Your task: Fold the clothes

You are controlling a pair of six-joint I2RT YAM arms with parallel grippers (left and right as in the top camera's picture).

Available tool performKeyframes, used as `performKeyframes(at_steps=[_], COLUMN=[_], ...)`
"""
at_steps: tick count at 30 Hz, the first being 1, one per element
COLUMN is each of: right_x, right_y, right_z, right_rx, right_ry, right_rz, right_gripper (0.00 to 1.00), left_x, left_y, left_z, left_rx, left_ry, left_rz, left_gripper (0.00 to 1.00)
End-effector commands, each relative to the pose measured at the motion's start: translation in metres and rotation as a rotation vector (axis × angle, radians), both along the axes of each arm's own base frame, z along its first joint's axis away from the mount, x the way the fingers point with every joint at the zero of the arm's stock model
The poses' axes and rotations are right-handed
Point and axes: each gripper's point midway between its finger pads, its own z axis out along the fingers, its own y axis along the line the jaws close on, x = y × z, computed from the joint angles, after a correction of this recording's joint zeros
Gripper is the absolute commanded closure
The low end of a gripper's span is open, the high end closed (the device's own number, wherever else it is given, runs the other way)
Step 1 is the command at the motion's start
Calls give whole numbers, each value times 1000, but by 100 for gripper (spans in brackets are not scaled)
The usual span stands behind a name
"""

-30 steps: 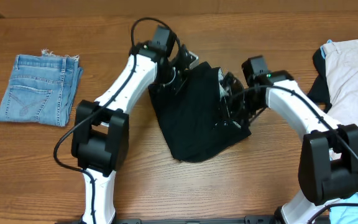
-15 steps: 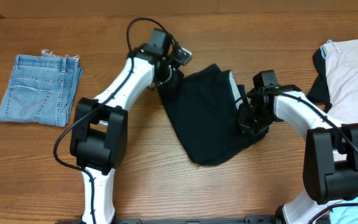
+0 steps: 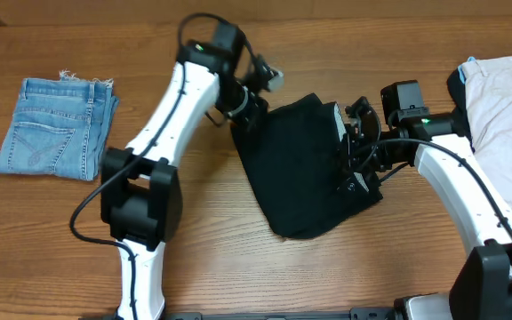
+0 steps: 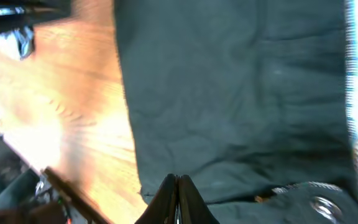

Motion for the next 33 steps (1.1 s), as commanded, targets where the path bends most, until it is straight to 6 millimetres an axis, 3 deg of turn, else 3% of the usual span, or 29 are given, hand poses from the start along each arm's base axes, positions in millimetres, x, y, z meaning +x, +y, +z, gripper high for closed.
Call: performKeyframes(at_steps=[1,4,8,13,17,20,25,27,29,33], right_x=[-16,-23,-34,-56,-67,-70,-55,-42,-22,10], right_y=[23,24,14,-6,-27,-27,-7,0,5,12], right_z=[-23,-55,-100,-135,-139,-134,-108,-87,-58,-22], right_rx=[41,-9,-98,-232,-375,-372,-231,-184,-159,-119], right_ry=[45,136,317,515,596,600,463,362,228,39], right_rz=[135,153,92,7,-81,-78,47,82,90,61], right_gripper=[96,96,96,96,96,96,96,96,95,95], left_x=[-32,-39,-43,-25,2,29,51,46,28,-12], left_y=[-14,-6,21,56,94,120,116,104,78,36], left_z=[-42,-73,-103,-113,-112,-90,-23,8,40,54], left_rx=[-16,37,178,342,415,379,194,117,-3,-84], left_ry=[37,36,23,-25,-63,-66,-35,1,90,224], left_rz=[-107,-98,-75,21,145,264,307,296,266,180], left_gripper=[85,84,81,84,85,86,78,75,77,80])
